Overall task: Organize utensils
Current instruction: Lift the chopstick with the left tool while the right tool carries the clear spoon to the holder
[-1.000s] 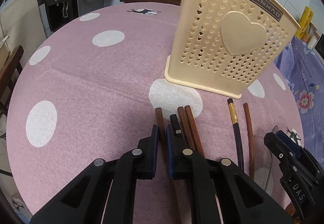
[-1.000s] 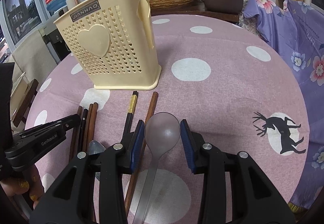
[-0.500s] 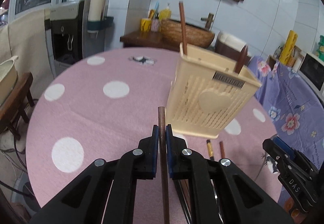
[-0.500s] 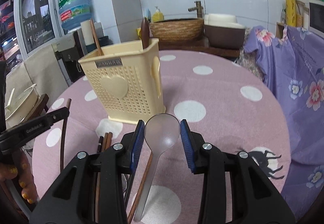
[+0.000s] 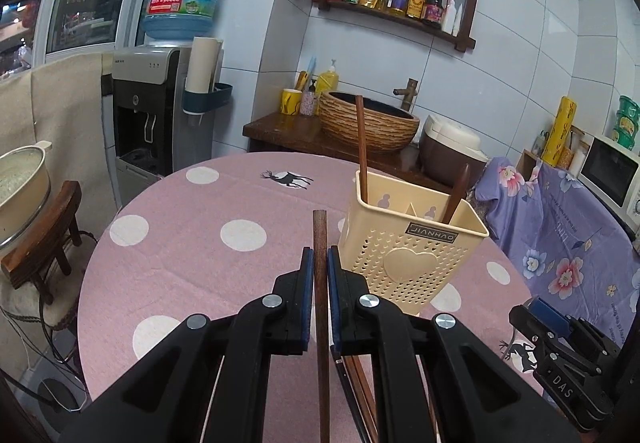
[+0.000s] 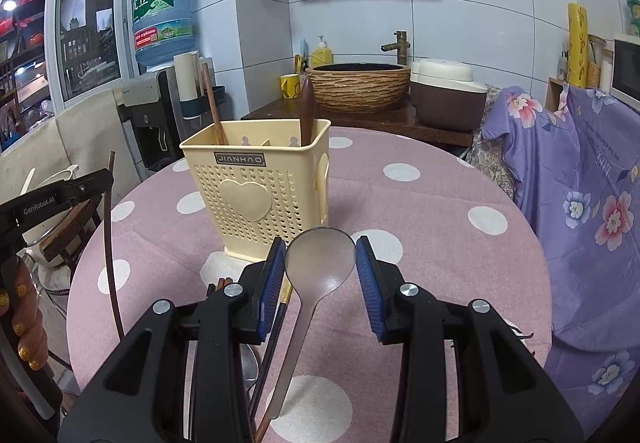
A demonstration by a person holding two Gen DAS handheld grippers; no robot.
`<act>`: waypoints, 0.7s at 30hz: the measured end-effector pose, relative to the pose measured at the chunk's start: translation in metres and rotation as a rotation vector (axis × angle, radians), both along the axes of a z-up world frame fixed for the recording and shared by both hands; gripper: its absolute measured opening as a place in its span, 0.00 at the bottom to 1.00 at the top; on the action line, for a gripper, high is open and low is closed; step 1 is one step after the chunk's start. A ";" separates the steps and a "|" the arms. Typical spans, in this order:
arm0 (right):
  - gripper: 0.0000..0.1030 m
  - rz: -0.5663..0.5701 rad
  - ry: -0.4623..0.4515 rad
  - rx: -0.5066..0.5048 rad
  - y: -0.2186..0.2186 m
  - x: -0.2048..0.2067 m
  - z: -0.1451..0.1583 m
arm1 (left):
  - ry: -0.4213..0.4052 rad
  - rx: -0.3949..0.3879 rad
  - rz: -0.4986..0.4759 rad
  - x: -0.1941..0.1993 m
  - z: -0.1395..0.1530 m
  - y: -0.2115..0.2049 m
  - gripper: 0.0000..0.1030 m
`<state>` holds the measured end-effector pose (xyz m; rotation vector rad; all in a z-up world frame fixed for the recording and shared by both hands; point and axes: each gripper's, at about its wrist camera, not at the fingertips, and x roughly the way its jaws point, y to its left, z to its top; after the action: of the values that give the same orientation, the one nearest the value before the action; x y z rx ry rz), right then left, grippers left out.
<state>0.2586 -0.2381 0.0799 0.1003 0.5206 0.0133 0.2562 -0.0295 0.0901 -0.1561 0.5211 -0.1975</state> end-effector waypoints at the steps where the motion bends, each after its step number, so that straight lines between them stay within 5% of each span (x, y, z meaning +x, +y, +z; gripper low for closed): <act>1: 0.36 0.003 -0.001 0.001 0.000 0.000 0.001 | -0.006 -0.006 0.001 -0.001 0.002 0.001 0.08; 21: 0.36 0.076 -0.043 0.004 0.007 0.016 0.049 | -0.085 -0.064 -0.024 0.005 0.048 0.011 0.08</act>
<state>0.2744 -0.2310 0.1293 0.0834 0.4814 0.0908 0.2612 -0.0189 0.1377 -0.2026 0.4329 -0.2431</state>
